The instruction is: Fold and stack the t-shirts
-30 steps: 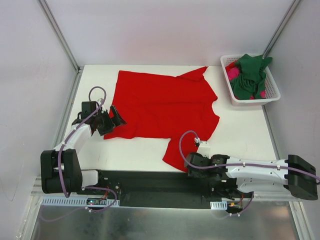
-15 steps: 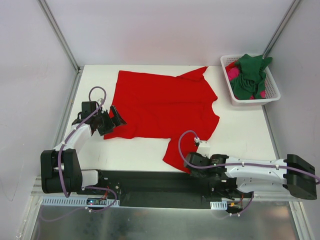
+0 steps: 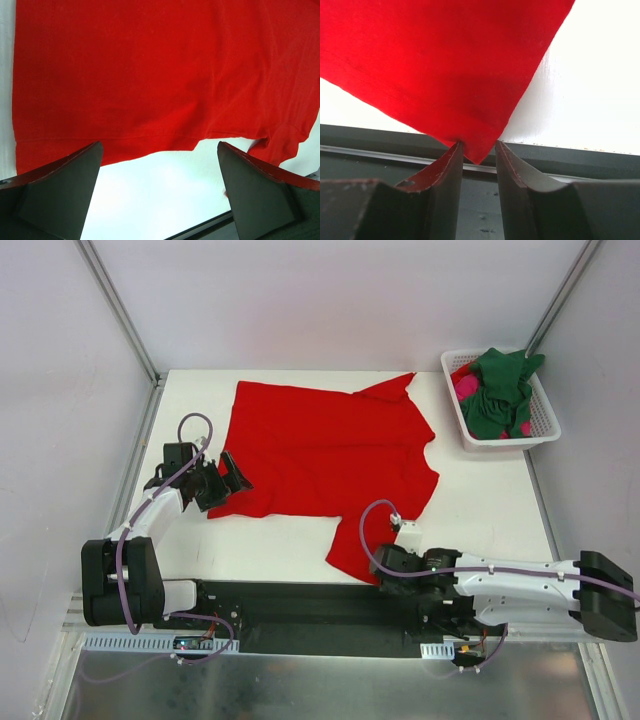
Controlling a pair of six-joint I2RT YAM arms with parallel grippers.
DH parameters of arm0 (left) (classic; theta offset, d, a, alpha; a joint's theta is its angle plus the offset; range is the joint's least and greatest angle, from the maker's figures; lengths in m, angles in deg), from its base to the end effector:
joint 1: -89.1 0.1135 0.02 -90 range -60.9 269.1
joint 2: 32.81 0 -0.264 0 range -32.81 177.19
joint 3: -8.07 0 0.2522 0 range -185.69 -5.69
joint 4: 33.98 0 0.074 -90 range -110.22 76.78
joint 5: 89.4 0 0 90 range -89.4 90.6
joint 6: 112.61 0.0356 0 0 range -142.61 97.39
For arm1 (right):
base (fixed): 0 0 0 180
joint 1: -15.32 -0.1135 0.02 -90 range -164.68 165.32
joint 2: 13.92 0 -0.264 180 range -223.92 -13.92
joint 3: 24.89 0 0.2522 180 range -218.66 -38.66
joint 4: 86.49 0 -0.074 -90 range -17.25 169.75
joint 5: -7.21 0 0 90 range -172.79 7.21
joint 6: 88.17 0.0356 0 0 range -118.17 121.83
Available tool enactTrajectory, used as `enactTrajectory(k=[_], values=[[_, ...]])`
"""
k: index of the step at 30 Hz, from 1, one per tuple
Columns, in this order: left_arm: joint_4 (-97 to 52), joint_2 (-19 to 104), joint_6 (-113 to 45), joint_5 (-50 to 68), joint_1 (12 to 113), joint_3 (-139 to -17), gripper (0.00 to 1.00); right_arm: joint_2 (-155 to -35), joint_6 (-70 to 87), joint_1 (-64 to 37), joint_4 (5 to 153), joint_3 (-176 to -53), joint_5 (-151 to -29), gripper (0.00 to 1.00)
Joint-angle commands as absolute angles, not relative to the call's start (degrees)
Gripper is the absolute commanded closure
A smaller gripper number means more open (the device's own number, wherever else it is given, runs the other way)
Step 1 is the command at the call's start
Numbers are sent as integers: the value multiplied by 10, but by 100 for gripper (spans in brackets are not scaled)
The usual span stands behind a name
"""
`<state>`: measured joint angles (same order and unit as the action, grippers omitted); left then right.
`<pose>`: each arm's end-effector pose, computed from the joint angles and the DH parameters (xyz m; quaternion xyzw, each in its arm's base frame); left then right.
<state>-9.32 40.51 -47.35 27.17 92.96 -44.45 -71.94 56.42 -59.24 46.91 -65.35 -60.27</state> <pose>0.2547 0.0012 0.2014 -0.1381 0.8942 -0.2760 0.3242 0.0577 0.1575 0.1651 -0.1228 0.9490 0.1163 0.2660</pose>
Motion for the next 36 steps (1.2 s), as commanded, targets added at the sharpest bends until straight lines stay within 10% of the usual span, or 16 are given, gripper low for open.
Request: enactTrajectory(k=[1, 36], values=[[-101, 408, -472, 284, 938, -460, 1, -685, 574, -594, 436, -672, -581, 64], [-102, 407, -472, 286, 938, -459, 2, -663, 582, -597, 412, -678, -576, 64]])
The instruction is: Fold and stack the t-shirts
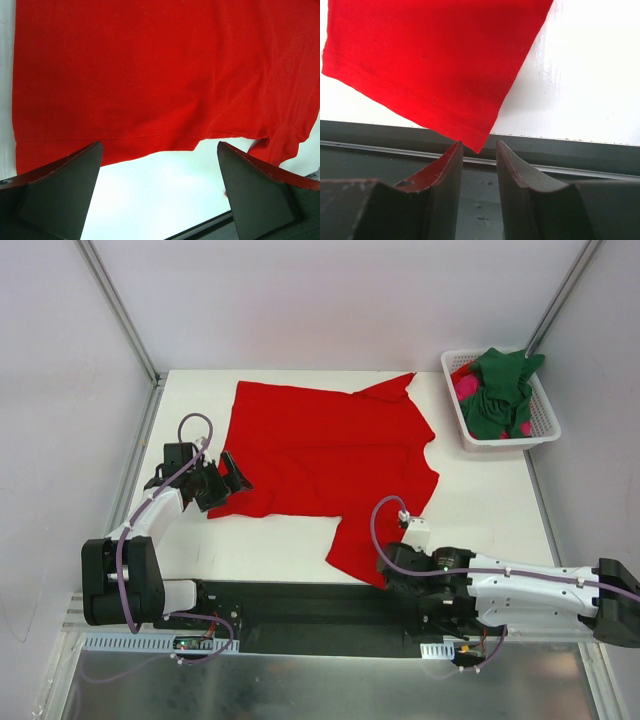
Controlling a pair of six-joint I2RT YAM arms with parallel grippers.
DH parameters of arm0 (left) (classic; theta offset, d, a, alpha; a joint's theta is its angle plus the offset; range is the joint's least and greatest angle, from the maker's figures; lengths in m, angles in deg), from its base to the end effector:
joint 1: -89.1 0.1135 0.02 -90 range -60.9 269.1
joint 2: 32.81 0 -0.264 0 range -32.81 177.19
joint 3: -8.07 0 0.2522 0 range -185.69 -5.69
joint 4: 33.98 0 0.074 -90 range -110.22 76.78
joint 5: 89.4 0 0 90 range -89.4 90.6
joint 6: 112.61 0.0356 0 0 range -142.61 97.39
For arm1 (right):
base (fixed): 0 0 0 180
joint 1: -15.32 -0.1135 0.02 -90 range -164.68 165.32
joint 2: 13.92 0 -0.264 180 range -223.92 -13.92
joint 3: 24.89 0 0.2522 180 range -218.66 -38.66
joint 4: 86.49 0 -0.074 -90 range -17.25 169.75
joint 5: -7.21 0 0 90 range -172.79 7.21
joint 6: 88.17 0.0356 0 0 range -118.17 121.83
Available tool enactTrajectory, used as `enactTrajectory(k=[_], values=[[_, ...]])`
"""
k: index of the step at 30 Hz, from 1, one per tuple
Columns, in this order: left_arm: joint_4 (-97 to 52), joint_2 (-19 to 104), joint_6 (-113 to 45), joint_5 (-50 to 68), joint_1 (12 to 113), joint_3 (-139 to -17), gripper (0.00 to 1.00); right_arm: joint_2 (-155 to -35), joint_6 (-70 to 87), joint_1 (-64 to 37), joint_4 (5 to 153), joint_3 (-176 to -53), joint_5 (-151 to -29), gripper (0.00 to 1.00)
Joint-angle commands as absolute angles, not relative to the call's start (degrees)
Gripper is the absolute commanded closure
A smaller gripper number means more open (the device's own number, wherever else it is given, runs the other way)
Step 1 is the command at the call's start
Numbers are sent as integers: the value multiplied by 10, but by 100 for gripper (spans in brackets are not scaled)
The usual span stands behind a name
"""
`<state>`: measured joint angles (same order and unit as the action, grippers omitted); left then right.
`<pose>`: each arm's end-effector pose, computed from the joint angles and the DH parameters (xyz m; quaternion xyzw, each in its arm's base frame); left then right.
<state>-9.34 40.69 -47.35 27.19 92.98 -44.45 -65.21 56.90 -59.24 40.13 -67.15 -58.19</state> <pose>0.2550 0.0013 0.2007 -0.1386 0.8946 -0.2760 0.3229 0.0551 0.1438 0.1856 -0.1105 0.9438 0.1228 0.2864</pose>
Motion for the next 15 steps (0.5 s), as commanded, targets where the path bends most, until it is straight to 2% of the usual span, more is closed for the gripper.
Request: enactTrajectory(k=[1, 15], values=[[-103, 407, -472, 286, 938, -459, 2, -664, 581, -597, 416, -674, -577, 64], [-103, 414, -472, 289, 938, -463, 2, -684, 604, -598, 435, -648, -580, 64]])
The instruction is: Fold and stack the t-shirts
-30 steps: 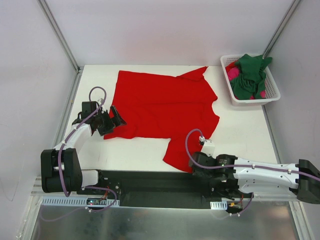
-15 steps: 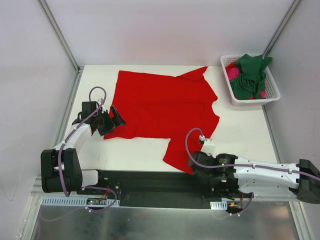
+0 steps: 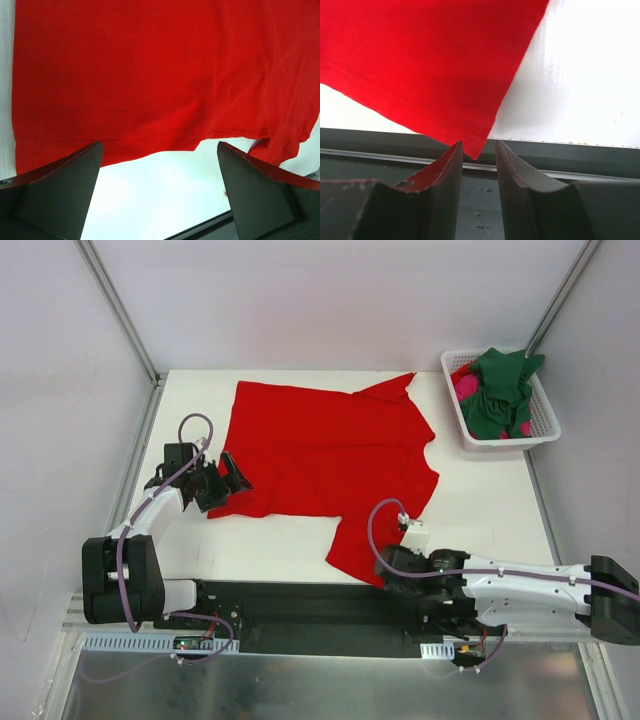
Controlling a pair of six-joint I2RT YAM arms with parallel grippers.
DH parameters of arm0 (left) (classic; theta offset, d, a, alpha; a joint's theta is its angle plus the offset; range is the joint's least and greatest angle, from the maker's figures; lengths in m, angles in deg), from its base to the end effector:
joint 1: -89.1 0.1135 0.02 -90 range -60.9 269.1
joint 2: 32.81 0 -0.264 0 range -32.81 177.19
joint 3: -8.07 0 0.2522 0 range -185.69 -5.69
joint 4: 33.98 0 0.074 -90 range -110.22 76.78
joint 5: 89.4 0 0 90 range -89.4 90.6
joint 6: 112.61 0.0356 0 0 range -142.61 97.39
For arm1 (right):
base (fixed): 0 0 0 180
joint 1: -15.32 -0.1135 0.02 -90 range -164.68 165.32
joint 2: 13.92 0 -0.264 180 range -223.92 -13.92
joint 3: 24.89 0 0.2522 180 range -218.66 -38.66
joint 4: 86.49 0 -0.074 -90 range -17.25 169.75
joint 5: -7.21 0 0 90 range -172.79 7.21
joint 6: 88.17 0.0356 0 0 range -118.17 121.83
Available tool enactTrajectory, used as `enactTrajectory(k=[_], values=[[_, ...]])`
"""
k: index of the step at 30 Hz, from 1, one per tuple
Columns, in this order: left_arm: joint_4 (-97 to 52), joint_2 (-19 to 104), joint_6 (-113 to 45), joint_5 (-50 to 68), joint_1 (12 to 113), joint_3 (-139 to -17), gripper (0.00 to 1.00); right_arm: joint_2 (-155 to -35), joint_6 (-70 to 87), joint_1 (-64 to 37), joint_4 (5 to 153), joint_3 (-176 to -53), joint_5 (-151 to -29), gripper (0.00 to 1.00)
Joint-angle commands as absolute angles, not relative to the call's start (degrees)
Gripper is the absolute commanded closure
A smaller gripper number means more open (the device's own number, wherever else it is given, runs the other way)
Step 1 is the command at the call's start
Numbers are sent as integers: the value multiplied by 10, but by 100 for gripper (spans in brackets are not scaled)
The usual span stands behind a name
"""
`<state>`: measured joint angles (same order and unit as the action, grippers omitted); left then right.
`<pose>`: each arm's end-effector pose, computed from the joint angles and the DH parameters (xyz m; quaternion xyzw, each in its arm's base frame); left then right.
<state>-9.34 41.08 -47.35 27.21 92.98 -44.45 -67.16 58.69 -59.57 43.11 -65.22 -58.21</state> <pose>0.2556 0.0014 0.1991 -0.1395 0.8956 -0.2758 0.3198 0.0549 0.1464 0.1736 -0.1004 0.9467 0.1212 0.2812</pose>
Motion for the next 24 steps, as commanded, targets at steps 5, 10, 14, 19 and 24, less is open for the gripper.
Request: enactTrajectory(k=[5, 10, 14, 19, 24], values=[[-102, 413, -472, 288, 938, -463, 2, -717, 597, -598, 452, -655, -587, 64], [-102, 413, -471, 287, 938, -463, 2, -723, 596, -598, 461, -655, -587, 64], [-103, 415, -471, 288, 938, -465, 2, -723, 599, -598, 465, -651, -588, 64], [-102, 416, -471, 290, 938, -466, 2, -713, 612, -597, 473, -638, -587, 64], [-102, 416, -471, 289, 938, -462, 2, -709, 619, -598, 479, -630, -589, 64]])
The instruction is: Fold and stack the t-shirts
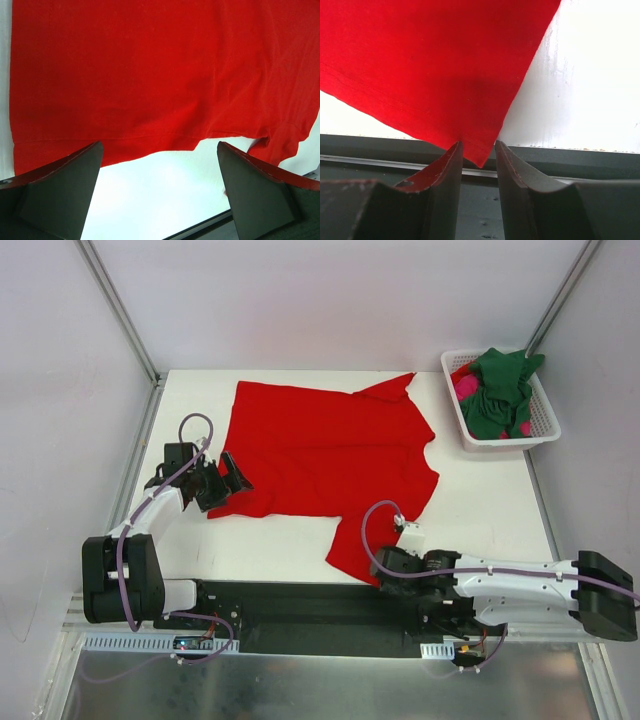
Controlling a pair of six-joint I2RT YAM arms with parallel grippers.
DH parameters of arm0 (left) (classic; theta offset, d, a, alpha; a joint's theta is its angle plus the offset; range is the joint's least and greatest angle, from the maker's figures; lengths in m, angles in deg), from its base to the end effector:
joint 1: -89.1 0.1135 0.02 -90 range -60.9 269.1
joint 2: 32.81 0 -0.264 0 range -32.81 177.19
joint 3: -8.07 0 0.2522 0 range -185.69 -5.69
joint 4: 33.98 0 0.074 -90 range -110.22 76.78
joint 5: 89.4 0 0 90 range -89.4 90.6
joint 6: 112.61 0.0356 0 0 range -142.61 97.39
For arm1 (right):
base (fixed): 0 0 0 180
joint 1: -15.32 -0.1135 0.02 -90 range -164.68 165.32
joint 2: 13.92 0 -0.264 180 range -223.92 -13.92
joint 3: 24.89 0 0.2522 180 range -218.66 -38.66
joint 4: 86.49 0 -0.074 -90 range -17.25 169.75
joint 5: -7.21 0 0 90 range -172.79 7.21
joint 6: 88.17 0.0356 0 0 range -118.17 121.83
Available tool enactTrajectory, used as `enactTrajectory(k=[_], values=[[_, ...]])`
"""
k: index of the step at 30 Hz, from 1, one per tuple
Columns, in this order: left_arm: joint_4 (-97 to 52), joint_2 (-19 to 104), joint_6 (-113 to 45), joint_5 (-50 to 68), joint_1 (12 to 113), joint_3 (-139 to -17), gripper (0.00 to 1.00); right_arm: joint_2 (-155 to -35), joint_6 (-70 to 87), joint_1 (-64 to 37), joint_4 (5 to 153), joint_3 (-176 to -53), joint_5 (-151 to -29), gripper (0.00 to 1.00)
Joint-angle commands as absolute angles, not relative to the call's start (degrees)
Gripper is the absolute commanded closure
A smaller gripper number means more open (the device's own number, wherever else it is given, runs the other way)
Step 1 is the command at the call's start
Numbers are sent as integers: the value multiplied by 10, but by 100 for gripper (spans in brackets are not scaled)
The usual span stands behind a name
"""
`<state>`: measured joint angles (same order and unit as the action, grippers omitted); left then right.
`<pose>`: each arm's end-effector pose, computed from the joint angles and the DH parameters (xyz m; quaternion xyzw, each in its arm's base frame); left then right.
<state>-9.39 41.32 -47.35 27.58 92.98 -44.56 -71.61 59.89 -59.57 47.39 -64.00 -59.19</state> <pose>0.2563 0.0012 0.1988 -0.1384 0.8955 -0.2786 0.3184 0.0564 0.1541 0.1599 -0.0955 0.9514 0.1169 0.2685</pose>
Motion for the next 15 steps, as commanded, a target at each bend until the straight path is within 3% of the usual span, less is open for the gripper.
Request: enactTrajectory(k=[1, 15], values=[[-102, 415, -471, 289, 938, -463, 2, -710, 621, -598, 480, -629, -589, 64], [-103, 416, -470, 289, 938, -464, 2, -674, 648, -598, 497, -590, -591, 64]])
